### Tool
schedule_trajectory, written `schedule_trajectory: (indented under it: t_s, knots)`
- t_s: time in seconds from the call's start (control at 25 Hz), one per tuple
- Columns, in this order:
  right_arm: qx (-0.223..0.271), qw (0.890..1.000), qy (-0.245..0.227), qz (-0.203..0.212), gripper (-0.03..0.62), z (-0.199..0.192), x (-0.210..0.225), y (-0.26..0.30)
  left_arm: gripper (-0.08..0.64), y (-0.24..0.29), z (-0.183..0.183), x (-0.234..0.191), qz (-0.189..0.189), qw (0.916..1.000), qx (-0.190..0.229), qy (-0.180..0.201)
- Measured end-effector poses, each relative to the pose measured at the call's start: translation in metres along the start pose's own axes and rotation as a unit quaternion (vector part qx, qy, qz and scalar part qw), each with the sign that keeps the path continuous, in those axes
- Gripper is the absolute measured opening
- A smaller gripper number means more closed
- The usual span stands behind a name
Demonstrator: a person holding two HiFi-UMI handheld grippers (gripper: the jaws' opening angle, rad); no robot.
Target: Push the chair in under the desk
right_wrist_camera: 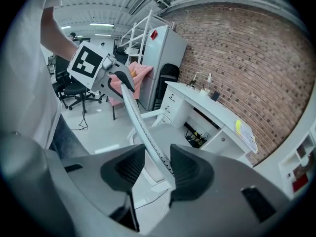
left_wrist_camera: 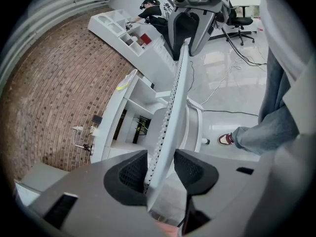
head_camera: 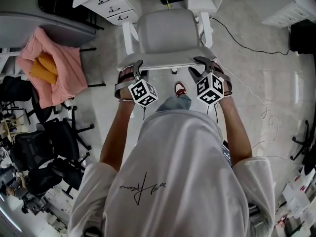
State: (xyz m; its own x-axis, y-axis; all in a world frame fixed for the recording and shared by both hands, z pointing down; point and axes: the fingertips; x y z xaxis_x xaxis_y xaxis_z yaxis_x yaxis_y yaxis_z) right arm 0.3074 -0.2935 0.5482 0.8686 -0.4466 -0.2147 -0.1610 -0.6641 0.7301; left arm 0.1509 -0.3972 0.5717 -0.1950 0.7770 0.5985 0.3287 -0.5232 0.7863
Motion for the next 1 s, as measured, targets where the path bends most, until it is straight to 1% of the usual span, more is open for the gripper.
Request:
schedule_trajectory:
  t_s: [0.28, 0.72, 0.88, 1.0]
  knots:
    - [0.0, 1.0, -0.001, -0.013, 0.173, 0.006, 0.014, 0.009, 0.164, 0.012, 0.003, -0.016, 0.012, 0.9999, 0.007, 0.001]
    - [-0.011, 1.0, -0.003, -0.017, 0.172, 0.007, 0.03, 0.016, 0.169, 0.022, 0.011, -0.03, 0.021, 0.9996, 0.019, -0.003]
    - [-0.022, 0.999, 0.001, -0.035, 0.173, 0.008, 0.035, 0.018, 0.172, 0.025, 0.013, -0.034, 0.03, 0.9993, 0.023, -0.002]
    - [-0.031, 0.998, 0.008, -0.047, 0.173, 0.007, 0.037, 0.022, 0.173, 0.029, 0.013, -0.036, 0.03, 0.9993, 0.024, -0.004]
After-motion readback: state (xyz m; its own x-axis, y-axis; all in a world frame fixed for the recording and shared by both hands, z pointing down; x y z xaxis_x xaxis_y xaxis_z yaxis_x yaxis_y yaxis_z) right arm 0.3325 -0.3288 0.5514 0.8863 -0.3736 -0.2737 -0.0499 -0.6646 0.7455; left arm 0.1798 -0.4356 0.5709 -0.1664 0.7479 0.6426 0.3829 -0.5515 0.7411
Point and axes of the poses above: the fingertips, and each gripper's own axes: y forward along the fingers, x to its right, z out of its top, and after that the axes turned 3 degrees about y, right-handed
